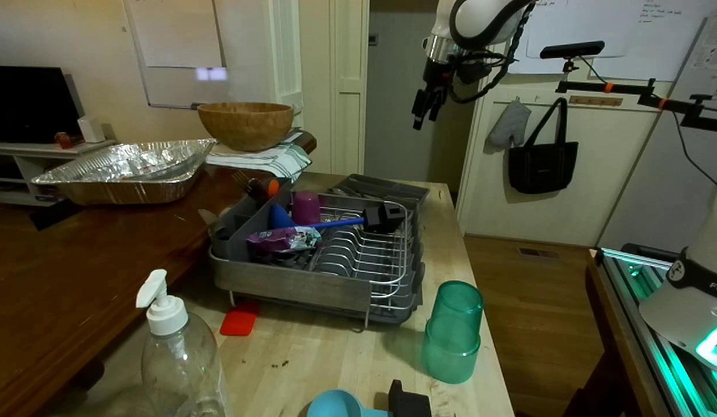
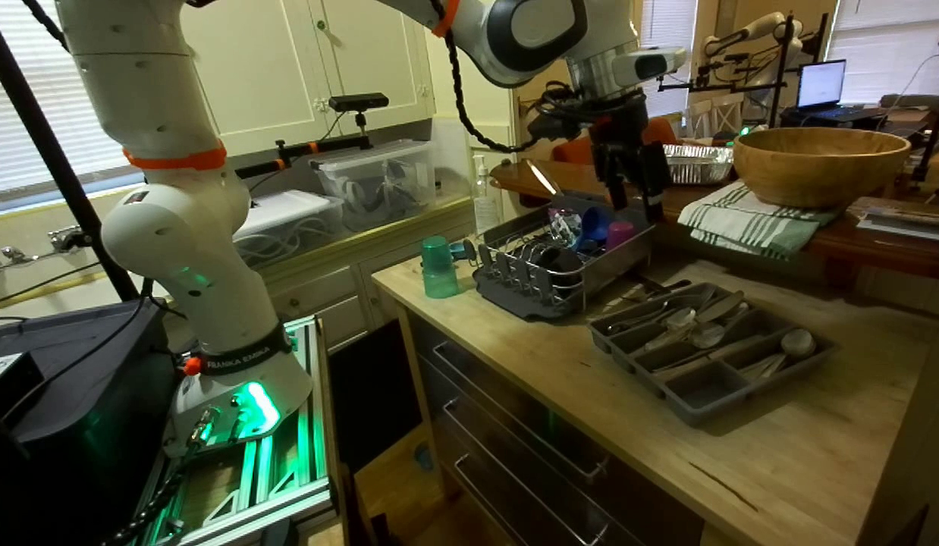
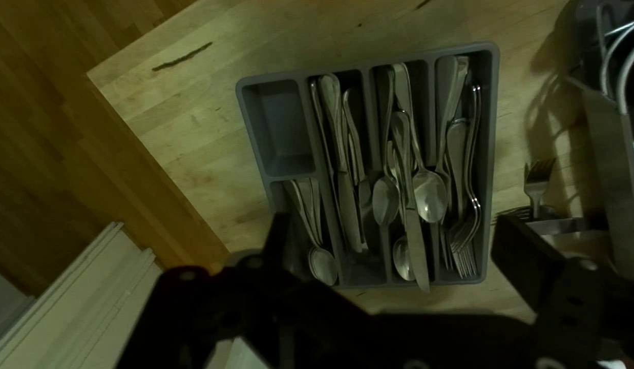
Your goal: Put the fork in the drying rack
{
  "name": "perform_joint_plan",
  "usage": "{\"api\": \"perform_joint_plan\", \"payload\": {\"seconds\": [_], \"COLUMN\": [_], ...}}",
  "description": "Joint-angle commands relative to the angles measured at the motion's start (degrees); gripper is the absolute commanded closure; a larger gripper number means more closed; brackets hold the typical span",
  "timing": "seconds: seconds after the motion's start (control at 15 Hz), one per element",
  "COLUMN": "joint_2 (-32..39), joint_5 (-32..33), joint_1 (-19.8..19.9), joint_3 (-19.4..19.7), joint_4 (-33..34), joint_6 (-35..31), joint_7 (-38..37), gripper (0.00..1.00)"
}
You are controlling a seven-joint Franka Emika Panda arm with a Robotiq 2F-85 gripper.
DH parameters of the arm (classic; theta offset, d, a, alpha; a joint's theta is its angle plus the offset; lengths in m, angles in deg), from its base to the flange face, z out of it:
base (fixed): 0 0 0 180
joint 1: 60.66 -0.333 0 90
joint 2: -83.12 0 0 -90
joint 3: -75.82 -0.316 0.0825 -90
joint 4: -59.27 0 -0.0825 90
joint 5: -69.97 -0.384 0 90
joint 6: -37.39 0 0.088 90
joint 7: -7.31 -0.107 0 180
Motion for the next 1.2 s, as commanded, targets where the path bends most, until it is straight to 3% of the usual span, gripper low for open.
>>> {"api": "perform_joint_plan", "payload": {"seconds": [0.0,0.53,0.6,0.67,1.13], "joint_2": [9.32,29.43,30.52,26.51,31.03], "joint_5": [-0.88,-3.83,-3.91,-2.52,-2.87], "joint_1": [-0.10,0.85,0.79,0.30,0.41], "joint_3": [-0.40,-2.00,-1.77,-1.61,-1.72], "joint_4": [5.71,22.87,24.48,18.53,24.21], "joint_6": [-3.11,2.68,4.27,0.12,2.29], "joint_7": [0.07,-0.72,-1.52,-0.61,-1.50], "gripper": [0.00,0.00,0.00,0.00,0.00]}}
